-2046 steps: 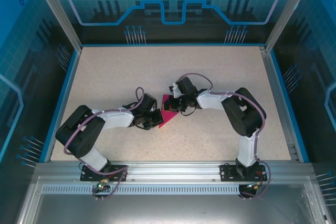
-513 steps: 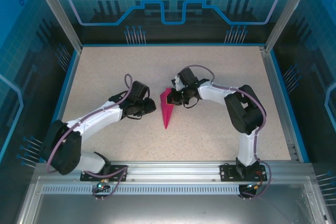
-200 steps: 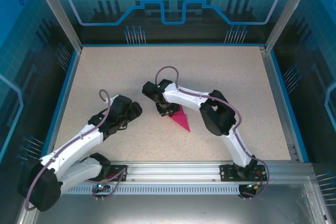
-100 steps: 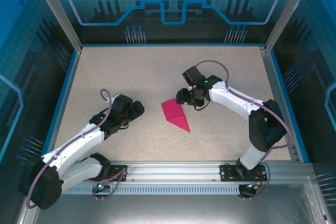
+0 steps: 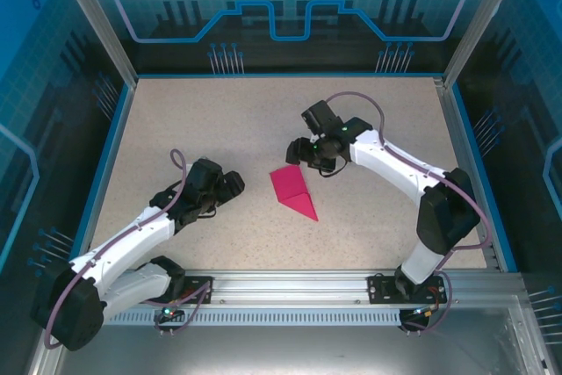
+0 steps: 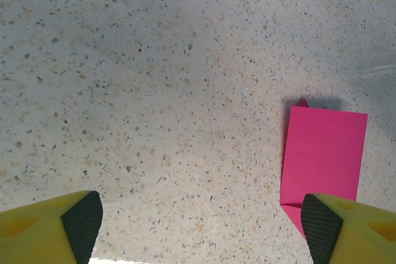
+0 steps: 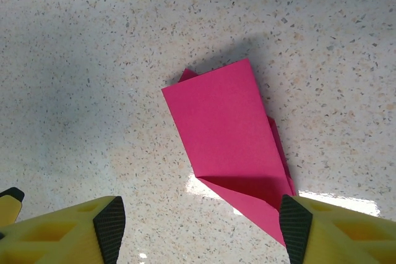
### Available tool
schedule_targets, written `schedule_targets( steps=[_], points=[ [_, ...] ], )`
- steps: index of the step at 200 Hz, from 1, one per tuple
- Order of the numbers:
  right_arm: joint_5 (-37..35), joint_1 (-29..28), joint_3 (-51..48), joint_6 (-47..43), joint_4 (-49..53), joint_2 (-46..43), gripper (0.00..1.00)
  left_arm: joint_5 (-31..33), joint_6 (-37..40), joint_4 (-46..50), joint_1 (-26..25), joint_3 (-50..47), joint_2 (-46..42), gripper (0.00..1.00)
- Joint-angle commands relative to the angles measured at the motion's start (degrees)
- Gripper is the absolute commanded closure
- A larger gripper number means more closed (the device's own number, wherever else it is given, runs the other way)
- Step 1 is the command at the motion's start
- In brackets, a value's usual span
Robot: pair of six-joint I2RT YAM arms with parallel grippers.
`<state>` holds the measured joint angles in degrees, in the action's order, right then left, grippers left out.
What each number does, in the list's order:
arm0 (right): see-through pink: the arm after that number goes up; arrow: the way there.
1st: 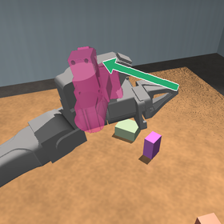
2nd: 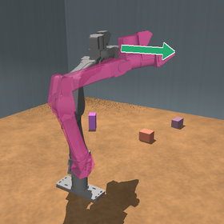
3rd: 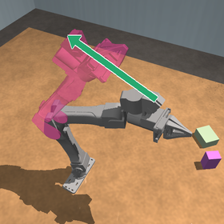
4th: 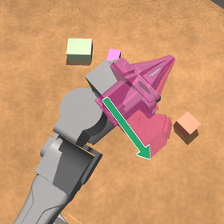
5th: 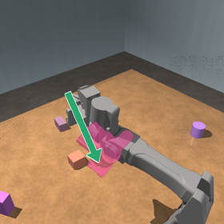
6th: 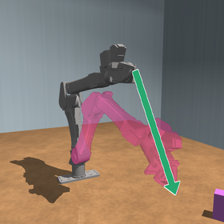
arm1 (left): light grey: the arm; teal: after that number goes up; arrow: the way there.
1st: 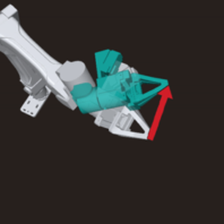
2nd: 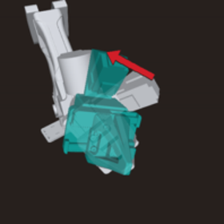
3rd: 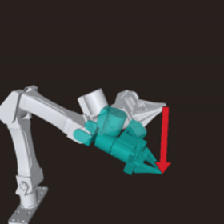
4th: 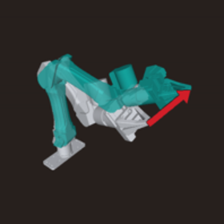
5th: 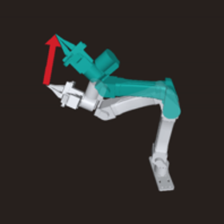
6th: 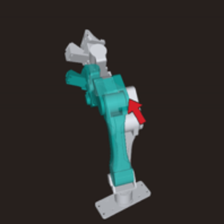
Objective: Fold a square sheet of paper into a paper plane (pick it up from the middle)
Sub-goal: Turn over the paper at the center of the table, then fold the wing for the fifth time at the center of the table.
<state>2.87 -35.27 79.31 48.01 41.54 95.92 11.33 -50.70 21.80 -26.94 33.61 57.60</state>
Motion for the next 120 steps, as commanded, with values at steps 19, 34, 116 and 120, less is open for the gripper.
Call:
schedule_targets(
  steps=[19,34,116,120],
  points=[
    [4.99,1.61,1.29,-2.11,0.47,0.82,0.30,-1.88,1.61,1.52,0.56,2.08,-0.29,0.13],
    [4.27,1.65,-0.19,-3.39,-0.38,-0.16,0.30,-1.80,2.16,1.49,0.57,1.92,-0.69,0.13],
    [9.16,2.63,-8.01,-14.19,-7.44,2.85,0.29,-3.21,1.47,-1.24,0.58,1.02,0.44,0.12],
    [9.25,2.73,-7.60,-14.67,-7.22,3.47,0.29,-3.50,1.55,-1.26,0.57,1.17,0.75,0.12]
  ],
)
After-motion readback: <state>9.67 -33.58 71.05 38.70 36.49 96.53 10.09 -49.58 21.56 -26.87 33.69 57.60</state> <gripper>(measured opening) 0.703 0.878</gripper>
